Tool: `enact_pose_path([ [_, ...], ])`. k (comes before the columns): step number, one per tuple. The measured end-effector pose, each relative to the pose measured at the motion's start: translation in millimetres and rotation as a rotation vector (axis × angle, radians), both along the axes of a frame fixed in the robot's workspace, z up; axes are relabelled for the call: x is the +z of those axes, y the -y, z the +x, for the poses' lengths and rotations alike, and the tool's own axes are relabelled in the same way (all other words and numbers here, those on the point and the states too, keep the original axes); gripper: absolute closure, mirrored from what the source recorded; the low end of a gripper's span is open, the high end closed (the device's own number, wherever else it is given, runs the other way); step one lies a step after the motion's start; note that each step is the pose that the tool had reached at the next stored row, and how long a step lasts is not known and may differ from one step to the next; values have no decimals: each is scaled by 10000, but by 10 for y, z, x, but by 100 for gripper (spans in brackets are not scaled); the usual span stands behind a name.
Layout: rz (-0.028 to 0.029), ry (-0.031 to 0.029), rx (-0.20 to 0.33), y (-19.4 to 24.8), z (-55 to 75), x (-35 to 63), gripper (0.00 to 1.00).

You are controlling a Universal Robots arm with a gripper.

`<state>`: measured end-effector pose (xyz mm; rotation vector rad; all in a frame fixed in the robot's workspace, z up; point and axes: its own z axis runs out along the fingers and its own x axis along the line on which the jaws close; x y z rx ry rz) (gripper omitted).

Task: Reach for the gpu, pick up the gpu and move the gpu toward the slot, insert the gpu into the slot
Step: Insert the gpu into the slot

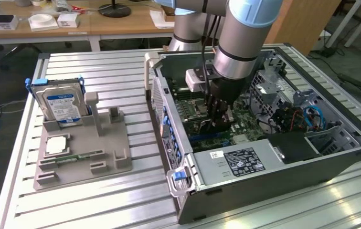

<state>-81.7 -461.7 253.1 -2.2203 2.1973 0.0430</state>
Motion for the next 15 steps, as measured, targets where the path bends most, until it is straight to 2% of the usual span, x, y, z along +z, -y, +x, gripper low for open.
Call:
enact_pose_path([
  [15, -3, -1, -45, 7, 0, -20, 74],
])
